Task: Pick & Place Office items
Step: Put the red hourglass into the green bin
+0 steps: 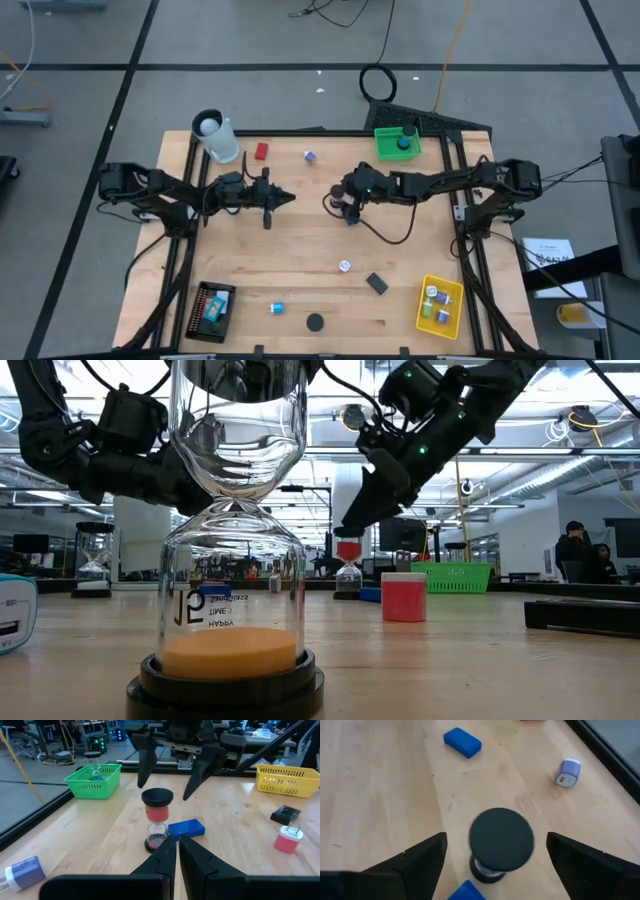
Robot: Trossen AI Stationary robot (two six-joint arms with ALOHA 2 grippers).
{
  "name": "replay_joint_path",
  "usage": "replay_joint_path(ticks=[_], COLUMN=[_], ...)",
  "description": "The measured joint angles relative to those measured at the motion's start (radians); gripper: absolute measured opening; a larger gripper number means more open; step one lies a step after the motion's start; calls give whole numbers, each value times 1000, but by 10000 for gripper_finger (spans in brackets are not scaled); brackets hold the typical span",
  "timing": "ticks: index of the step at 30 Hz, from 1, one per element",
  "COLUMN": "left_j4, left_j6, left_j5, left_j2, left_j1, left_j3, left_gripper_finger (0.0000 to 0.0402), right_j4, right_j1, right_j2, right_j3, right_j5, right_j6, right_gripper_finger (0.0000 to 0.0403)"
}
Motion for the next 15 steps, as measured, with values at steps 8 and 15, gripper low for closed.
replay_joint_path(ticks=[8,15], left_j4=[-1,-5], left_j6=[0,5], left_j5=[0,0], left_j2=[0,0], left_j1=[-1,-3], left_j3=[0,0], left_gripper_finger=[26,26], right_j4=[119,171], right_j1=[-16,-20], right_j2=[131,163], right_j3=[3,1], right_j5=[-15,-14], right_j6=[-15,-29], right_gripper_finger=[327,270])
